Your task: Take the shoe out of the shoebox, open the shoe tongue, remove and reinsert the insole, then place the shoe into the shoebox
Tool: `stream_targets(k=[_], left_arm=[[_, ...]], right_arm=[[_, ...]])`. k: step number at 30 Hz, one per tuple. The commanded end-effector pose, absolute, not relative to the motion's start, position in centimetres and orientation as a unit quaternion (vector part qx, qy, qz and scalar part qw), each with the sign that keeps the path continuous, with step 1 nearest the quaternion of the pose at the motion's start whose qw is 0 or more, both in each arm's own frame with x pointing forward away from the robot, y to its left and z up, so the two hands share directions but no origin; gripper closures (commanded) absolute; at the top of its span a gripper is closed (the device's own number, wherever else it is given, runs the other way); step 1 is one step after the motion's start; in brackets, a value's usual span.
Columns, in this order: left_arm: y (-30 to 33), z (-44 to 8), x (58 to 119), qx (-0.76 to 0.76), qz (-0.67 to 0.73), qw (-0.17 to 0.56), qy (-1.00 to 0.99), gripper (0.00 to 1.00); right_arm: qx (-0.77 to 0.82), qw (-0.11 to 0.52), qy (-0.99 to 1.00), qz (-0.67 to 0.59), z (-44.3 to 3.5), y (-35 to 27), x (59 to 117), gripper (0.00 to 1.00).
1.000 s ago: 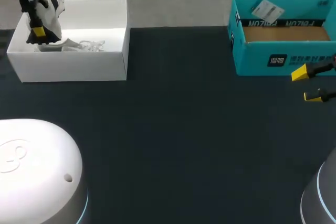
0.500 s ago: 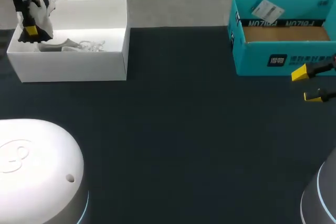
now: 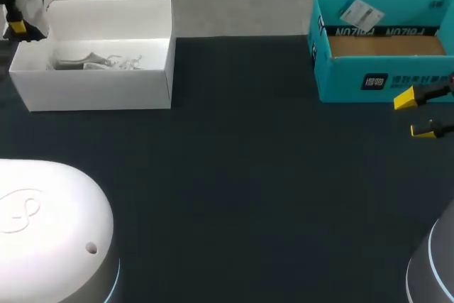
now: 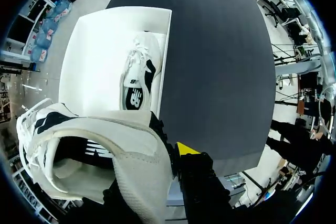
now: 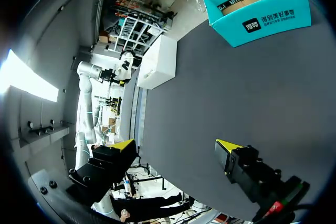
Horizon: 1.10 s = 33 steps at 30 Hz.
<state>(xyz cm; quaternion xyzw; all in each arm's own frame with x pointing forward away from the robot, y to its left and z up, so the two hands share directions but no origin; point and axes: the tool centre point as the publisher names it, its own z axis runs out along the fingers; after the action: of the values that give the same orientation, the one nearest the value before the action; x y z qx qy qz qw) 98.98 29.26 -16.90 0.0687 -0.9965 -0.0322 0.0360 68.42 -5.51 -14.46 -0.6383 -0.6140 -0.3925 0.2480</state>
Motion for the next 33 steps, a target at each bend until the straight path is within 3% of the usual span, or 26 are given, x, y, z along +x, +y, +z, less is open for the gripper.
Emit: stream_targets(k=[1, 12, 16, 19, 22, 33], left_arm=[[30.3, -17.9, 102.9, 0.071, -0.038, 0.052, -0.995, 1.0], [31.3, -18.1, 107.9, 0.013, -0.037, 0.001, -0.999, 1.0], [30.6, -17.9, 108.1, -0.111, -0.009, 0.0, -0.994, 1.0], [29.5, -17.4, 107.6, -0.231, -0.026, 0.024, -0.972, 1.0], [29.0, -16.9, 107.2, -0.337, 0.009, 0.113, -0.935, 1.0], [29.0, -16.9, 107.2, -0.337, 0.009, 0.113, -0.935, 1.0]], right_arm=[[-0.639, 0.247, -0.613, -0.392, -14.5, -5.5, 68.3, 0.0], [-0.639, 0.247, -0.613, -0.392, -14.5, -5.5, 68.3, 0.0], [-0.639, 0.247, -0.613, -0.392, -14.5, -5.5, 68.3, 0.0], [-0.639, 0.247, -0.613, -0.392, -14.5, -5.5, 68.3, 0.0], [-0.639, 0.247, -0.613, -0.392, -14.5, -5.5, 68.3, 0.0], [-0.639, 0.247, -0.613, -0.392, -14.5, -5.5, 68.3, 0.0]])
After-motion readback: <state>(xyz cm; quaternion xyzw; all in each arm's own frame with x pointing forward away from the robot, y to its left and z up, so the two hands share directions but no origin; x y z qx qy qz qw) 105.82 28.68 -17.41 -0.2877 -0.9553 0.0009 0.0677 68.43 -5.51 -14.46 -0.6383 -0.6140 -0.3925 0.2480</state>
